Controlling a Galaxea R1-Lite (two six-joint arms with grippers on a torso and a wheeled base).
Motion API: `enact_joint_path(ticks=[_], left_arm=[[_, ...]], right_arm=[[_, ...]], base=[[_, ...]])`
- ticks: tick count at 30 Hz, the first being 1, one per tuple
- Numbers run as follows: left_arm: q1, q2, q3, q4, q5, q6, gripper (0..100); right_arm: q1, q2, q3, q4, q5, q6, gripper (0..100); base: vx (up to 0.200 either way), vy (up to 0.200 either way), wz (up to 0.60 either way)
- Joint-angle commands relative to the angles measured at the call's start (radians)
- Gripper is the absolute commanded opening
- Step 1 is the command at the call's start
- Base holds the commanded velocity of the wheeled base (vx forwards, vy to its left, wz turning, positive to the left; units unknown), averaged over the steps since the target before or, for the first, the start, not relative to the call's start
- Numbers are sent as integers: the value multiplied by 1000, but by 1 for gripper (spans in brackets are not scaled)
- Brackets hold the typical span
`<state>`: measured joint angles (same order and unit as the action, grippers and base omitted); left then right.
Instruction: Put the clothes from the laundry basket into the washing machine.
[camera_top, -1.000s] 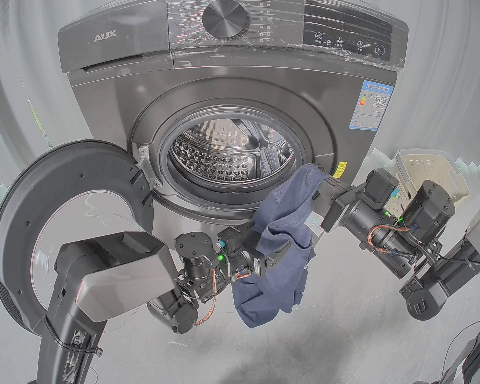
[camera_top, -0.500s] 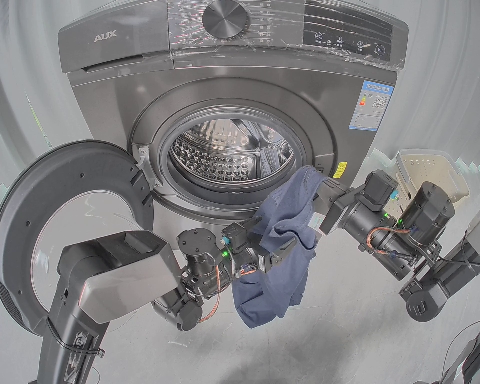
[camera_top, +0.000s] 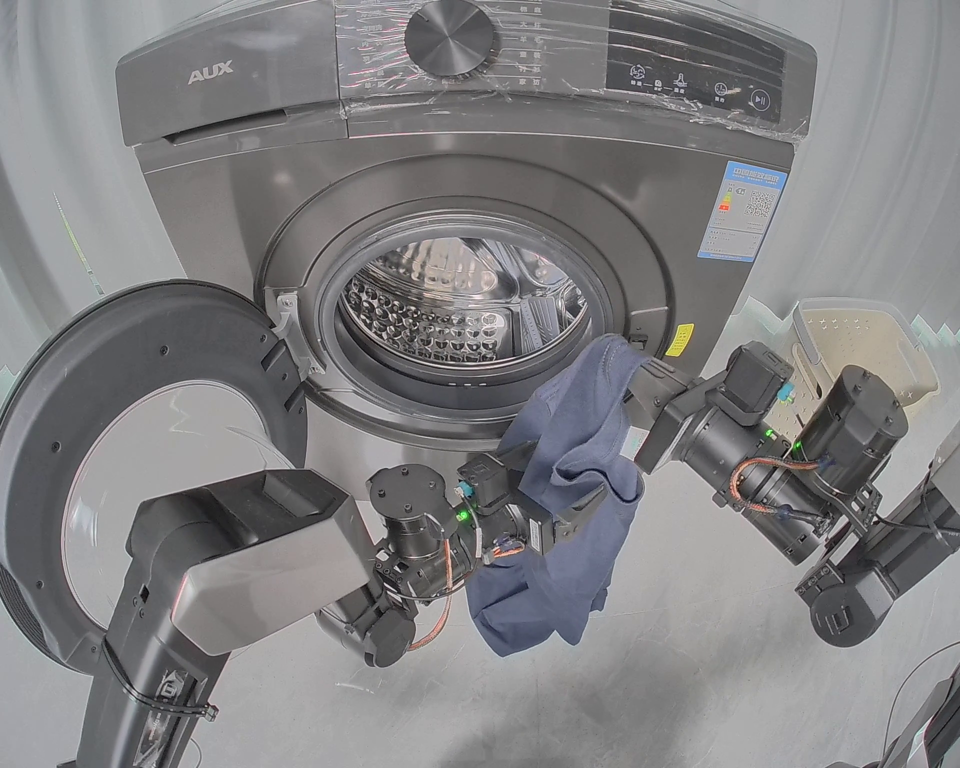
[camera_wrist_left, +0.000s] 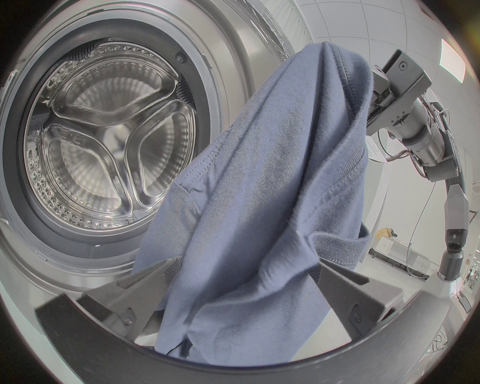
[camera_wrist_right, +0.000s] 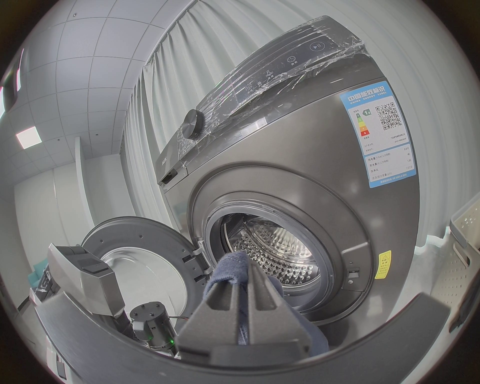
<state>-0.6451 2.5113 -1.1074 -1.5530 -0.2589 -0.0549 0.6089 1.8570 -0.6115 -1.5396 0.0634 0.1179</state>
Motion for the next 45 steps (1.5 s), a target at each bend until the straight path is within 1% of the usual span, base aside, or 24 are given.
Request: enact_joint_path(ticks=[1,3,5,12,15,18,21,22,23,26,31,32,34,35,36,39,40,42,43,44,45], left_arm=[[1,12,-9,-1,3,4,0],[4,17,-15,-1,3,24,0],[5,20,-26,-1,7,35,0],[10,15,-28,-2,9,32,0],[19,3,0,-2,12,35,0],[39,-49,63,-2,15,36,0],[56,-138,190,-2,18,32,0],[61,-150,207,-2,18,33,0],[74,-192,268,-2,18,36,0],[97,-266,357,-2,18,40,0],[163,-402,462,-2,17,41,0],[163,-402,462,-2,17,41,0],[211,-480,531,-2,12,38,0],[214,-483,534,-2,10,38,0],[248,-534,571,-1,6,35,0],[292,-609,615,-1,3,17,0],[306,-629,618,-1,0,1,0],[312,-651,618,-1,0,-37,0],[312,-655,620,-1,-2,-48,0],[312,-655,620,-1,-2,-48,0],[309,-658,624,-1,-3,-59,0]], right_arm=[[5,4,1,-1,-1,0,0],[3,5,1,-1,-1,0,0],[3,5,1,-1,-1,0,0],[3,7,2,-1,-1,0,0],[3,8,4,-1,-1,2,0],[2,8,4,-1,-1,0,0],[-8,7,4,-1,-1,0,0],[-8,8,2,-1,-1,0,0],[-9,7,2,-1,-2,0,0],[-9,7,2,-1,-4,0,0],[-5,7,4,-1,-8,2,0],[-5,7,4,-1,-8,2,0],[0,5,4,-1,-10,2,0],[0,5,4,-1,-10,3,0],[0,5,4,-1,-10,3,0],[-8,4,2,-1,-13,8,0],[-11,4,1,-1,-20,8,0],[-12,1,2,-1,-36,9,0],[-12,-1,2,-1,-39,9,0],[-12,-1,2,-1,-39,9,0],[-15,-1,-4,-1,-39,9,0]], base=[[0,0,0],[0,0,0],[0,0,0],[0,0,0],[0,0,0],[0,0,0],[0,0,0],[0,0,0],[0,0,0],[0,0,0],[0,0,0],[0,0,0],[0,0,0],[0,0,0],[0,0,0],[0,0,0],[0,0,0],[0,0,0],[0,0,0],[0,0,0],[0,0,0]])
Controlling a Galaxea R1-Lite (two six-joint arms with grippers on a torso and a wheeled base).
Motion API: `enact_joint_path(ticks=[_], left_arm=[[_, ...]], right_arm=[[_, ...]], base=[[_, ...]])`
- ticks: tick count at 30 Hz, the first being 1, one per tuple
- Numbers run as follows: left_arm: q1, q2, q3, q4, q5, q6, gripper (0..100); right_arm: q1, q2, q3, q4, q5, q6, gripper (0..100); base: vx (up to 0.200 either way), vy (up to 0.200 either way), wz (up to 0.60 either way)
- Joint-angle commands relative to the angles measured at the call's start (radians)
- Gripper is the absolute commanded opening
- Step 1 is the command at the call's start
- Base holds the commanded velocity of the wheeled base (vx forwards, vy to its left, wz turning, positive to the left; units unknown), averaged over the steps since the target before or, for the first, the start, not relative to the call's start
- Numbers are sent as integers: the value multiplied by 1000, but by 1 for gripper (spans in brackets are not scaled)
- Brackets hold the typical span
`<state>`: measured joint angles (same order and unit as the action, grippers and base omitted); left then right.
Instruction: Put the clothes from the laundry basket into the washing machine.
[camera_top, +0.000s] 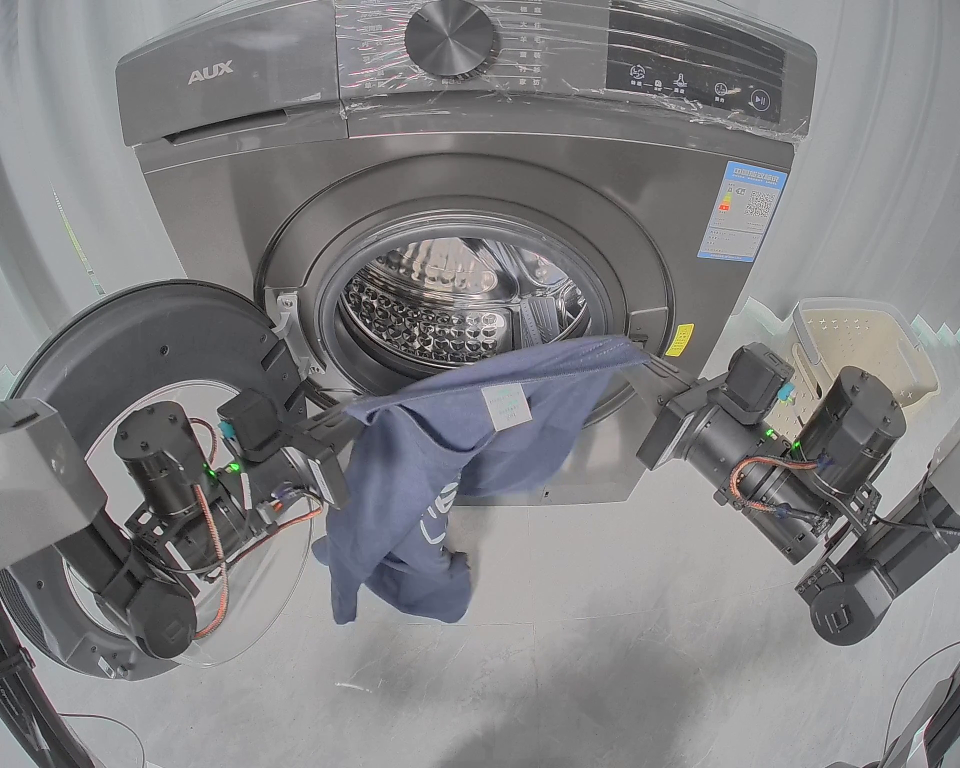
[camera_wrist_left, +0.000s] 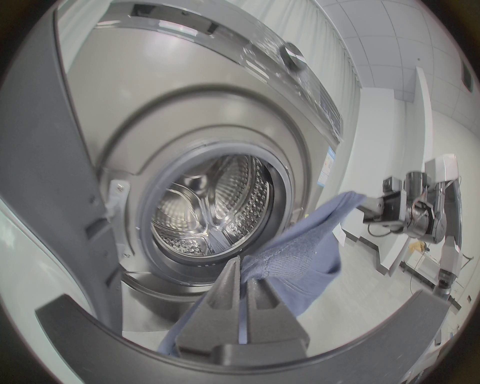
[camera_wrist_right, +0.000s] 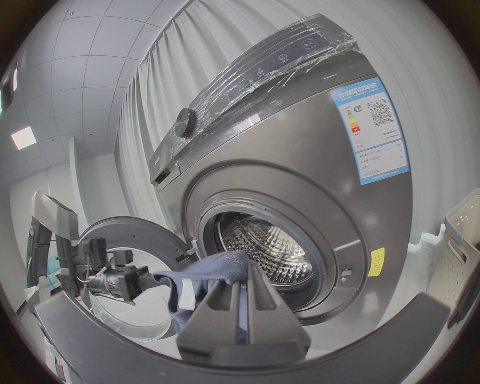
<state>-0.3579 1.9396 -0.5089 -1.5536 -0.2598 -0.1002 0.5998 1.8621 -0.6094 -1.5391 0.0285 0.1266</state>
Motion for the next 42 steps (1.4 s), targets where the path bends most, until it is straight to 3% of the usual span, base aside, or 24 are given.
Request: enact_joint_path(ticks=[1,13,19,23,24,30,35,42], left_arm=[[19,-85,30,0,-9,-15,0],[-79,-11,46,0,-13,-4,0],[-72,-13,-6,0,-6,-6,0],[-36,-25,-46,0,7,-6,0],[-24,-59,-80,0,39,-6,0],[-27,-128,-111,0,57,-10,0],[-18,-140,-118,0,59,13,0],[-7,-168,-151,1,67,14,0]], right_arm=[[-6,-4,-4,-1,-4,1,0],[6,-9,-4,-1,-9,13,0],[-6,-11,2,-1,-10,10,0],[-51,-9,14,1,-10,4,0],[-64,-12,20,1,-10,2,0],[-64,-41,34,1,-1,-1,0],[-58,-52,40,1,11,-2,0],[-46,-54,26,1,21,-4,0]], base=[[0,0,0],[0,0,0],[0,0,0],[0,0,0],[0,0,0],[0,0,0],[0,0,0],[0,0,0]])
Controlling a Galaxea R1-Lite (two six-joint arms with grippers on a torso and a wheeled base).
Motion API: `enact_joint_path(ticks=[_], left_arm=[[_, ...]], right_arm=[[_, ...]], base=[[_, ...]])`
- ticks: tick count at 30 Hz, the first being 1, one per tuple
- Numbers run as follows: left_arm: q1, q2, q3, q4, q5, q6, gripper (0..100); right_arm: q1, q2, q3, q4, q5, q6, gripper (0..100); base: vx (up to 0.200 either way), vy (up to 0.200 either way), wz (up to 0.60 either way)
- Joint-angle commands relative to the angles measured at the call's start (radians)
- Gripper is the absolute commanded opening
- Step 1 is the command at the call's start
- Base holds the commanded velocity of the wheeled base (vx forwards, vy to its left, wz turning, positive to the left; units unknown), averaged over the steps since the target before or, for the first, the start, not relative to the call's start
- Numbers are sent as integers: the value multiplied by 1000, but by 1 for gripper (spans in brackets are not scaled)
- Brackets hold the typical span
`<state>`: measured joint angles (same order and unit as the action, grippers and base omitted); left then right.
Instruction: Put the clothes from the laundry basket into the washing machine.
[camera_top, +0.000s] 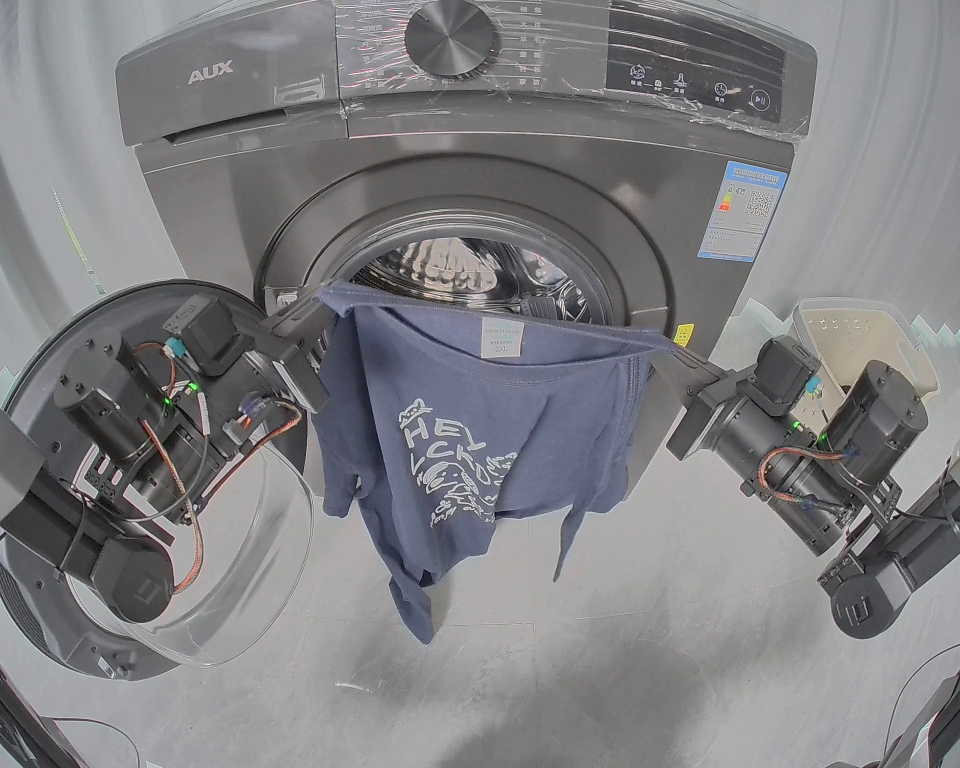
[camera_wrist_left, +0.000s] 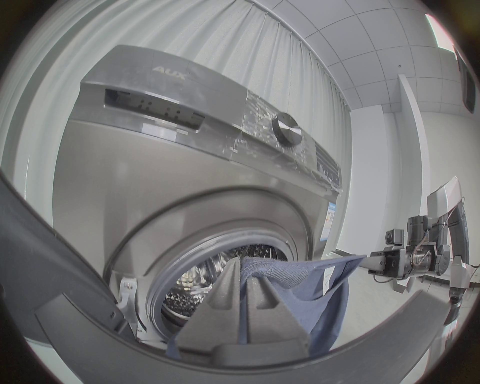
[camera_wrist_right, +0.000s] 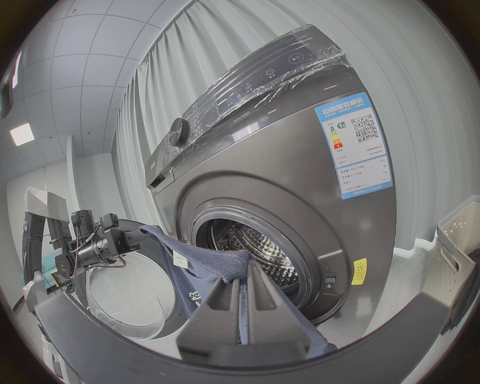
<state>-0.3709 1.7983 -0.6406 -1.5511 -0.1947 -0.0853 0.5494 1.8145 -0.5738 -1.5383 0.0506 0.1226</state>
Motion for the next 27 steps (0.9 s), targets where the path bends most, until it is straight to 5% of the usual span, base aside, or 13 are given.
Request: enact_joint_path(ticks=[1,27], left_arm=[[6,-31,-24,-1,4,-2,0],[26,-39,-13,-1,15,16,0]], right_arm=[[4,-7,-12,0,-2,0,0],[-16,-75,-38,30,-15,-29,0]], base=[[0,0,0],[0,0,0]])
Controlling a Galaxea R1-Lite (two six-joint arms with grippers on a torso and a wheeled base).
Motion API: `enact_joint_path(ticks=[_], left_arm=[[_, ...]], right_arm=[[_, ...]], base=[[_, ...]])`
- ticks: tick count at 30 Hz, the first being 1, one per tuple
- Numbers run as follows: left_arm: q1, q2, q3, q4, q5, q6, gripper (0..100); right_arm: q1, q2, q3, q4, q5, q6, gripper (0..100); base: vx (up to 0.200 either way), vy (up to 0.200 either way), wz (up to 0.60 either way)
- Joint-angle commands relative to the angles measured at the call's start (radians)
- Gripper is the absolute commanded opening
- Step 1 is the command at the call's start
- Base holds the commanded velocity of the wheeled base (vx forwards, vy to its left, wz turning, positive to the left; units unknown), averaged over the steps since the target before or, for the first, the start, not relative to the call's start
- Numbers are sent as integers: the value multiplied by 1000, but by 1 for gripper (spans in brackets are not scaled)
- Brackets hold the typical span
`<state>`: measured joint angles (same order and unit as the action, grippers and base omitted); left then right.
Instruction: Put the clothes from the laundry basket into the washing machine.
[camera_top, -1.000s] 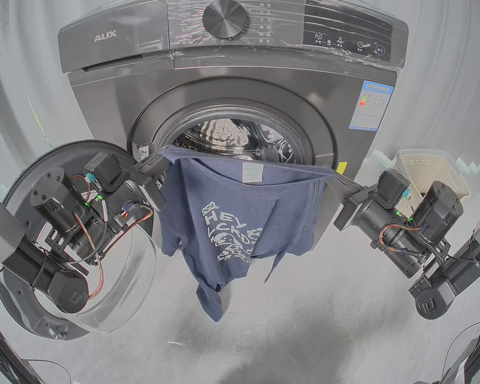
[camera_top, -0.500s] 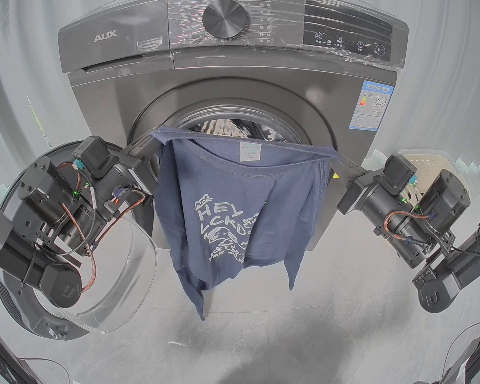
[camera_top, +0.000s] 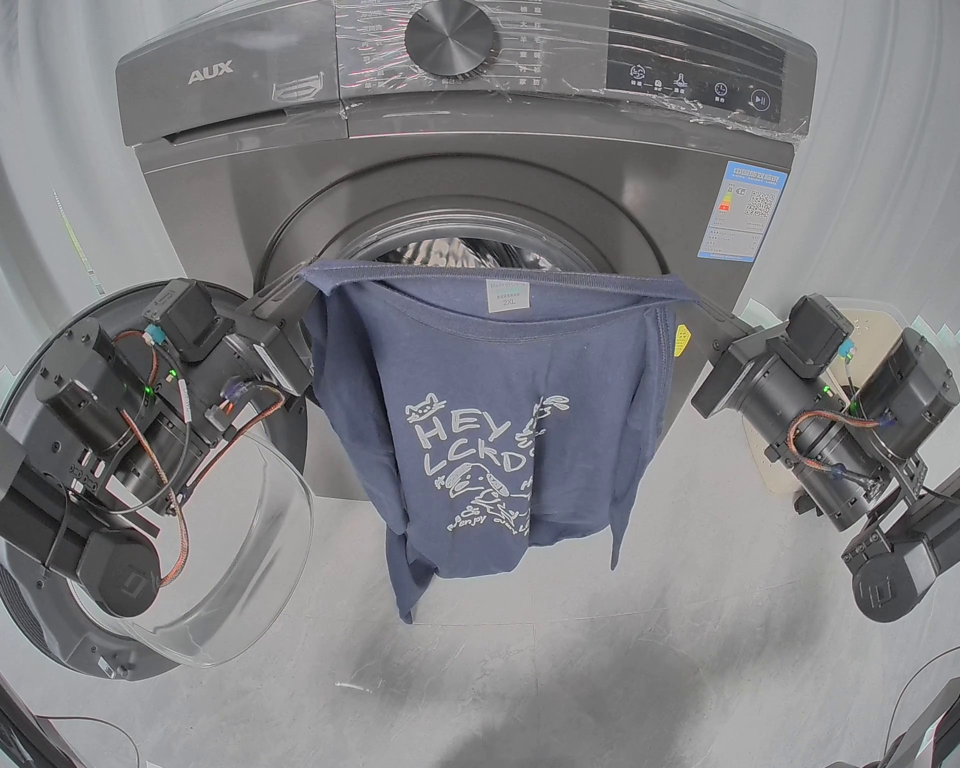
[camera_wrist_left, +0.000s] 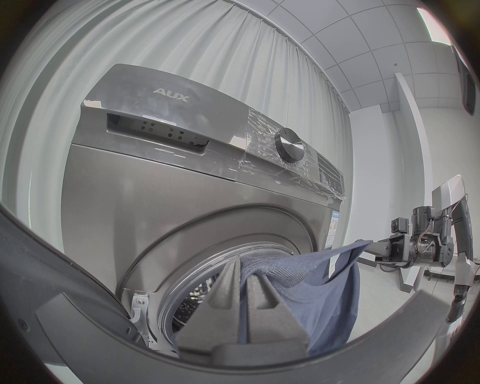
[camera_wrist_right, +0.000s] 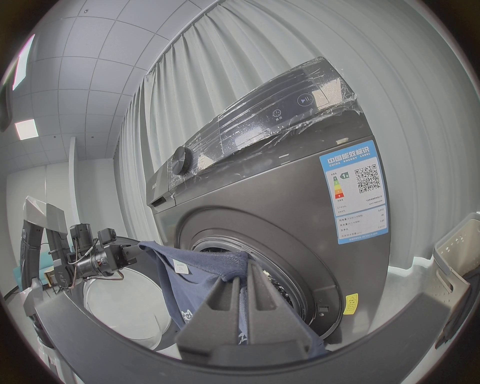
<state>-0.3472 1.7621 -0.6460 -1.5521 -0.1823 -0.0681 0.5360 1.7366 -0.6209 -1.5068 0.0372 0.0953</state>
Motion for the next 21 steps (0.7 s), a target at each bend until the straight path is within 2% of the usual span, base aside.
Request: enact_joint_path(ticks=[1,8,12,21], left_arm=[[2,-3,-9,0,3,-1,0],[2,-9,-44,0,27,1,0],[2,-9,-49,0,27,1,0],[2,-7,-49,0,27,1,0]], right_arm=[[-2,4,7,-1,-2,-2,0],[4,12,-23,-3,-7,-2,0],[10,12,-56,-1,-31,-2,0],[10,6,-69,-1,-33,-2,0]], base=[[0,0,0],[0,0,0],[0,0,0],[0,0,0]])
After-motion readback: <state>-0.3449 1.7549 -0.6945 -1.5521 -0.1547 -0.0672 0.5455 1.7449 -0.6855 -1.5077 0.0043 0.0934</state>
